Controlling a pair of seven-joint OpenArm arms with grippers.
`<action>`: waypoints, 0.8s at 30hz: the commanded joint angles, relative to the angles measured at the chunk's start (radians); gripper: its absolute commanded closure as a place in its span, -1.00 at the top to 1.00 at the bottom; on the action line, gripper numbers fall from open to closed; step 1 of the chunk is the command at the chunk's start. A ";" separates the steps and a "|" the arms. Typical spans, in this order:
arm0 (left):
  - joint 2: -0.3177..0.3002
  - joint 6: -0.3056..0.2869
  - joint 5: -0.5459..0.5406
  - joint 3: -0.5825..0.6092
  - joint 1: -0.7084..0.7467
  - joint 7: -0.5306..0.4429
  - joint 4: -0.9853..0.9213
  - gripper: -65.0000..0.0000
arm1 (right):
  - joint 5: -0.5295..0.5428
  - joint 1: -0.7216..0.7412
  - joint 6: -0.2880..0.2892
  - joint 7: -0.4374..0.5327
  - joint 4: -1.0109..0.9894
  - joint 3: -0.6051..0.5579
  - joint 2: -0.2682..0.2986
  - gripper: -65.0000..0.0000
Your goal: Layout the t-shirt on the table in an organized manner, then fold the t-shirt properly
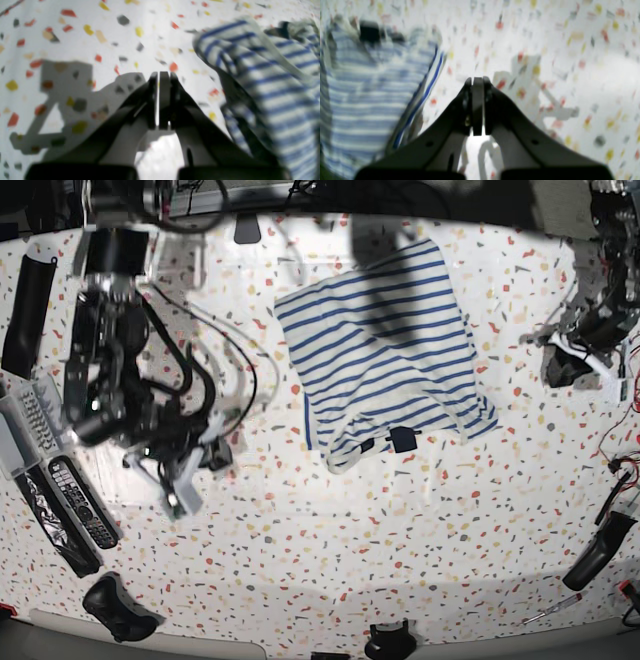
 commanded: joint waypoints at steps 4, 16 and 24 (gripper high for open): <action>-0.018 -0.003 -0.022 -0.056 0.124 0.021 0.115 -1.00 | 0.015 -0.166 0.002 0.020 0.197 0.122 -0.003 -1.00; -0.011 -0.003 -0.021 -0.075 0.576 0.015 0.157 -1.00 | 0.184 -0.759 0.005 -0.004 0.468 0.522 -0.005 -1.00; 0.092 -0.011 -0.014 -0.075 0.700 -0.046 0.054 -1.00 | 0.171 -1.004 0.057 -0.006 0.395 0.536 -0.133 -1.00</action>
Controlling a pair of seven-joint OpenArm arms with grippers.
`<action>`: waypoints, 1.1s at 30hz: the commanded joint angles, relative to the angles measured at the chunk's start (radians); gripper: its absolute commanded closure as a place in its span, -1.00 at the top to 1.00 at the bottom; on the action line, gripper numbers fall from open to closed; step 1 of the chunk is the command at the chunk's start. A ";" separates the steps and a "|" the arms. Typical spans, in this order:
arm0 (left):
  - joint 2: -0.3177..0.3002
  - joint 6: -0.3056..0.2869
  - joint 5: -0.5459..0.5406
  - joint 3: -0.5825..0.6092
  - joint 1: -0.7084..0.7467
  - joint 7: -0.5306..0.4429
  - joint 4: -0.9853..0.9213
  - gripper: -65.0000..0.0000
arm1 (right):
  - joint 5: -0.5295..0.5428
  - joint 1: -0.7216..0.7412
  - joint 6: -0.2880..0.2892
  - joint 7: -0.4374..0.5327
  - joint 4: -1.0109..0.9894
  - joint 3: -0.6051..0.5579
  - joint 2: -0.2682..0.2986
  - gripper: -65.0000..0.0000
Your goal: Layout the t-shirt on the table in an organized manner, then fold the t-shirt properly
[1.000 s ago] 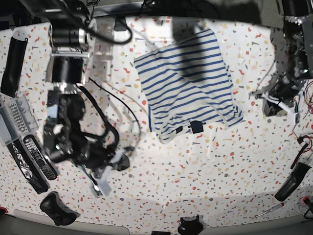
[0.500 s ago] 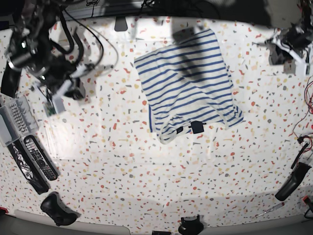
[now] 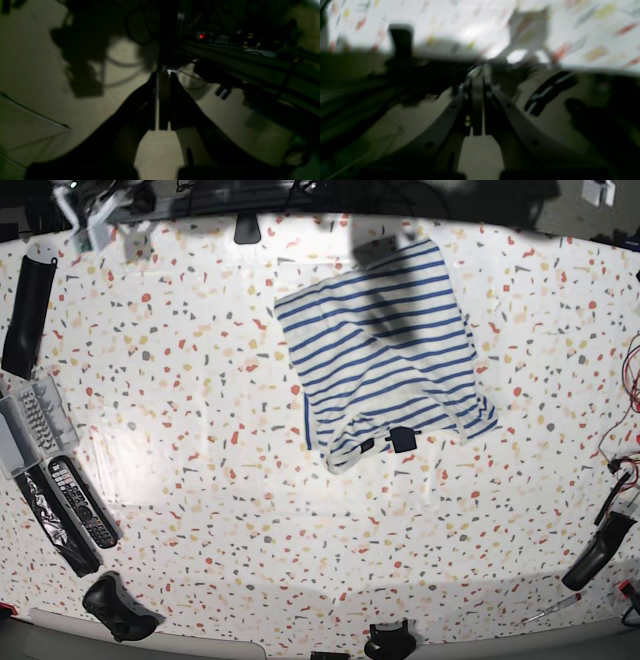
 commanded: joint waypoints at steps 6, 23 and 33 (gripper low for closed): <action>0.006 -0.119 0.018 -0.006 -0.111 -0.150 -0.370 -1.00 | -0.095 -0.007 0.030 0.032 -0.328 -0.097 -0.013 -1.00; 0.008 -0.150 0.542 0.034 -0.583 -0.747 -1.197 -0.60 | -0.608 0.603 -0.010 0.768 -1.614 -0.500 0.203 -1.00; 0.162 -0.030 0.629 0.048 -0.648 -0.793 -1.212 -0.60 | -0.571 0.726 -0.191 0.950 -1.764 -0.642 0.128 -1.00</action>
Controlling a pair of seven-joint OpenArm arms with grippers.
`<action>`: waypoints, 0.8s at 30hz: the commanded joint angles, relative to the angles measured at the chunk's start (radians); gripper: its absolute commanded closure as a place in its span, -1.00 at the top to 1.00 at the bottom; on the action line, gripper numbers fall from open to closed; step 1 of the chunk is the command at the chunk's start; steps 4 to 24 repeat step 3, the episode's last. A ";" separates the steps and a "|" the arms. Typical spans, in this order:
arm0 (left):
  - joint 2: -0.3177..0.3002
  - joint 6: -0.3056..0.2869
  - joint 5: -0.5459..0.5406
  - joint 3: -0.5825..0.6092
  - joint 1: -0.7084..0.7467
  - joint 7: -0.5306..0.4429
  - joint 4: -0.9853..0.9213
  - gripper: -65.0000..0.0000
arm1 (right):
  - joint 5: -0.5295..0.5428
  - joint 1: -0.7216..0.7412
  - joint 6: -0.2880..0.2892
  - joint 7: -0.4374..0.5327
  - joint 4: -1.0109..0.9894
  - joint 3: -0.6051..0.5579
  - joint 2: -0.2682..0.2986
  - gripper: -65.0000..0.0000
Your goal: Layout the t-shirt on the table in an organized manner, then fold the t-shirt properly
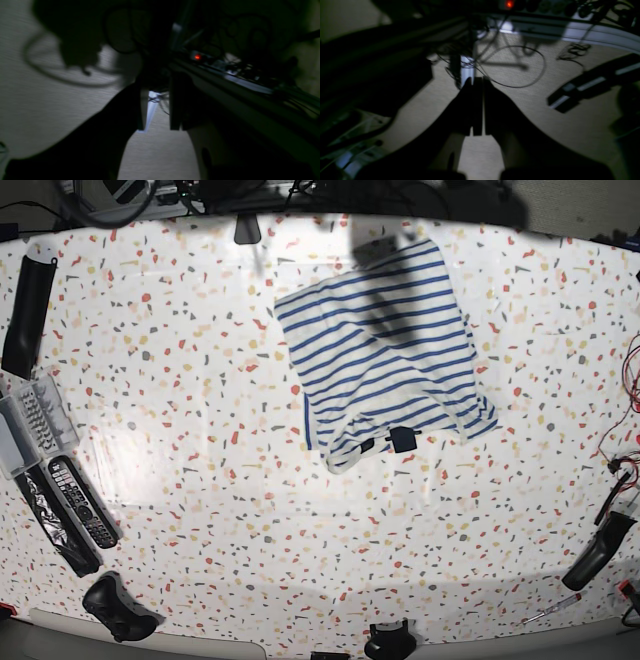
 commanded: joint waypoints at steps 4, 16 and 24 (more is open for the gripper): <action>0.012 -0.006 -0.001 0.002 0.003 -0.016 0.005 -0.60 | 0.003 0.000 0.005 0.001 0.001 0.002 0.002 -1.00; 0.012 -0.006 -0.001 0.002 0.003 -0.016 0.005 -0.60 | 0.003 0.000 0.005 0.001 0.001 0.002 0.002 -1.00; 0.012 -0.006 -0.001 0.002 0.003 -0.016 0.005 -0.60 | 0.003 0.000 0.005 0.001 0.001 0.002 0.002 -1.00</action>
